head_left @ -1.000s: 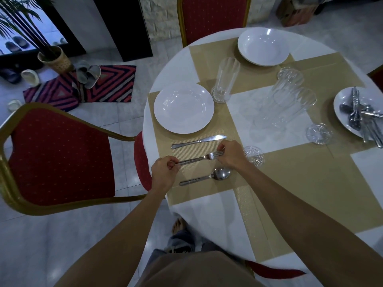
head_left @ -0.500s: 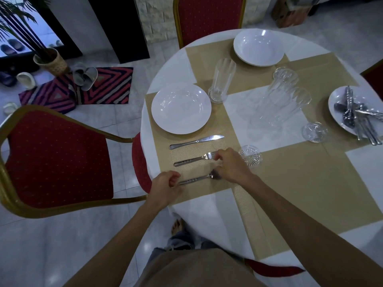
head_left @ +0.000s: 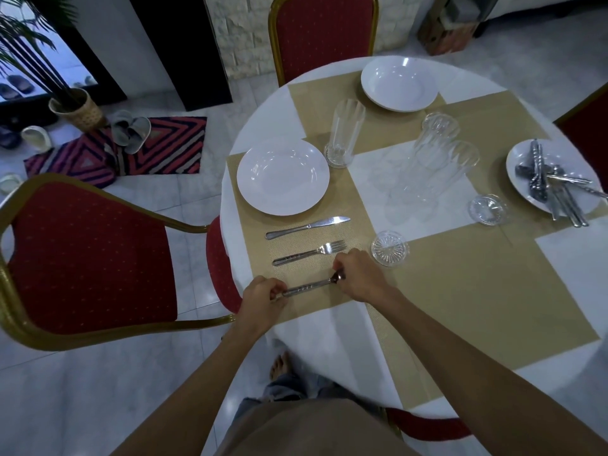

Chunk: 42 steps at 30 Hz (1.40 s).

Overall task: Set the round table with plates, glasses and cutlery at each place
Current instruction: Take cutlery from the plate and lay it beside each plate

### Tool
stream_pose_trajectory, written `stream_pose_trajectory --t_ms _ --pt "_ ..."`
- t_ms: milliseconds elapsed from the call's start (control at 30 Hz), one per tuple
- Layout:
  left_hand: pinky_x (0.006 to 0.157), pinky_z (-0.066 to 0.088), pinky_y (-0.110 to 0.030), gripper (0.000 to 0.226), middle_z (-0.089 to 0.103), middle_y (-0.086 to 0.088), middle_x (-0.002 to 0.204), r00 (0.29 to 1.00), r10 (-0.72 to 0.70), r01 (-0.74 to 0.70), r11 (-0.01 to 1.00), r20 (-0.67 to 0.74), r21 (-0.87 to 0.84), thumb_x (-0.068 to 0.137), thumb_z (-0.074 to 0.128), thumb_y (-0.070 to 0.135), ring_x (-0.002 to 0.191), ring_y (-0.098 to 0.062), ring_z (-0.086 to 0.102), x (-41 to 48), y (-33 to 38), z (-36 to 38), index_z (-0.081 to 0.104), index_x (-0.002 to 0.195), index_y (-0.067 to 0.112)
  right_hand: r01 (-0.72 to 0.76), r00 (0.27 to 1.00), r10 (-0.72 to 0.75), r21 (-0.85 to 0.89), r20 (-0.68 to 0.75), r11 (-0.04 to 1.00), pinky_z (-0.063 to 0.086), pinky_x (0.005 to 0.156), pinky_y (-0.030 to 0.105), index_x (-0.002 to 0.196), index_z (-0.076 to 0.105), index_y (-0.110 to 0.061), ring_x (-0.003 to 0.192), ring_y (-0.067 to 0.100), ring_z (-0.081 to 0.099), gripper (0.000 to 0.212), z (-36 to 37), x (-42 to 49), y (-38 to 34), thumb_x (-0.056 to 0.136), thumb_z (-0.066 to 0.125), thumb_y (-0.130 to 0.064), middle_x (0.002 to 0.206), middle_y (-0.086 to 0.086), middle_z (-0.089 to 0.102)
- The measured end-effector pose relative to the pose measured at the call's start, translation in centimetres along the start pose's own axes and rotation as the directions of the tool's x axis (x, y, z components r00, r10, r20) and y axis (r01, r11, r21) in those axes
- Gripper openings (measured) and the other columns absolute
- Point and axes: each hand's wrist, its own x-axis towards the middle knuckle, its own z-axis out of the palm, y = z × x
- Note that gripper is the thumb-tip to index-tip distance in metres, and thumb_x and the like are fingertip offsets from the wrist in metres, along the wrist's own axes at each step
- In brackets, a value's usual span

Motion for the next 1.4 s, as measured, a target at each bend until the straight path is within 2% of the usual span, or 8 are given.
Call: stream_pose_trajectory --t_ms 167,267,400,467,700,1033,1267,1400 --pt "0.069 0.035 -0.001 0.028 0.058 0.002 0.094 1.000 0.006 -0.006 1.000 -0.007 -0.016 0.079 0.078 0.022 0.079 -0.003 0.050 -0.4 0.1 0.2 0.071 0.105 0.018 -0.002 0.999 0.000 -0.034 -0.045 0.999 0.048 0.089 0.037 0.110 0.070 -0.022 0.112 0.026 0.052 0.023 0.4 -0.3 -0.2 0.088 0.068 -0.017 0.114 0.006 0.061" --pt "0.072 0.037 -0.004 0.026 0.058 0.002 0.092 0.999 0.004 -0.005 1.000 -0.047 -0.027 0.080 0.078 0.018 0.080 -0.007 0.052 -0.4 0.1 0.5 0.072 0.105 0.015 -0.009 0.998 0.005 -0.045 -0.069 0.999 0.043 0.087 0.033 0.108 0.071 -0.026 0.113 0.025 0.050 0.022 0.7 -0.5 -0.4 0.089 0.066 -0.016 0.113 0.003 0.061" --pt "0.083 0.049 -0.023 0.023 0.060 0.000 0.093 0.997 -0.006 0.003 1.000 -0.073 -0.029 0.081 0.077 0.015 0.084 -0.014 0.057 -0.3 0.3 0.6 0.072 0.104 0.014 -0.003 0.997 -0.001 -0.052 -0.073 0.999 0.042 0.089 0.033 0.108 0.072 -0.028 0.113 0.025 0.048 0.025 1.0 -0.6 -0.8 0.090 0.063 -0.012 0.113 0.003 0.060" --pt "0.083 0.051 -0.026 0.022 0.060 0.000 0.092 0.996 -0.004 0.002 1.000 -0.087 -0.029 0.082 0.076 0.016 0.083 -0.014 0.057 -0.3 0.5 0.6 0.072 0.104 0.015 0.006 0.997 -0.010 -0.055 -0.074 0.998 0.042 0.090 0.034 0.108 0.073 -0.028 0.112 0.025 0.048 0.025 1.1 -0.6 -0.9 0.091 0.063 -0.012 0.113 0.003 0.060" --pt "0.084 0.051 -0.027 0.018 0.061 0.000 0.093 0.997 -0.009 0.005 0.998 -0.079 -0.055 0.083 0.075 0.017 0.086 -0.015 0.058 -0.3 0.5 0.6 0.073 0.101 0.018 0.018 0.997 -0.022 -0.048 -0.074 0.999 0.043 0.088 0.034 0.101 0.077 -0.025 0.110 0.024 0.049 0.021 1.4 -0.5 -1.5 0.092 0.061 -0.014 0.110 0.004 0.060" --pt "0.075 0.038 -0.014 0.013 0.061 0.001 0.089 0.996 -0.023 0.018 0.997 -0.081 -0.070 0.083 0.076 0.019 0.081 -0.009 0.054 -0.1 0.4 0.5 0.074 0.096 0.021 0.012 0.998 -0.016 -0.065 -0.054 0.998 0.044 0.094 0.036 0.100 0.076 -0.027 0.112 0.023 0.049 0.022 1.5 -0.4 -1.9 0.091 0.062 -0.014 0.111 0.003 0.059" --pt "0.080 0.048 -0.025 0.012 0.061 0.001 0.086 0.996 -0.002 -0.004 0.997 -0.087 -0.072 0.082 0.076 0.016 0.083 -0.015 0.057 -0.1 0.6 0.2 0.075 0.093 0.019 0.013 0.999 -0.016 -0.069 -0.048 0.998 0.045 0.093 0.037 0.099 0.075 -0.027 0.112 0.024 0.049 0.019 1.6 -0.5 -1.9 0.091 0.062 -0.016 0.110 0.003 0.058" --pt "0.078 0.044 -0.021 0.012 0.062 -0.001 0.089 0.997 -0.008 0.003 0.998 -0.078 -0.069 0.082 0.076 0.017 0.083 -0.013 0.056 -0.2 0.7 0.2 0.074 0.094 0.019 0.014 0.998 -0.017 -0.053 -0.059 0.998 0.045 0.090 0.035 0.102 0.074 -0.028 0.111 0.024 0.048 0.018 1.7 -0.6 -1.7 0.091 0.063 -0.019 0.109 0.004 0.057"
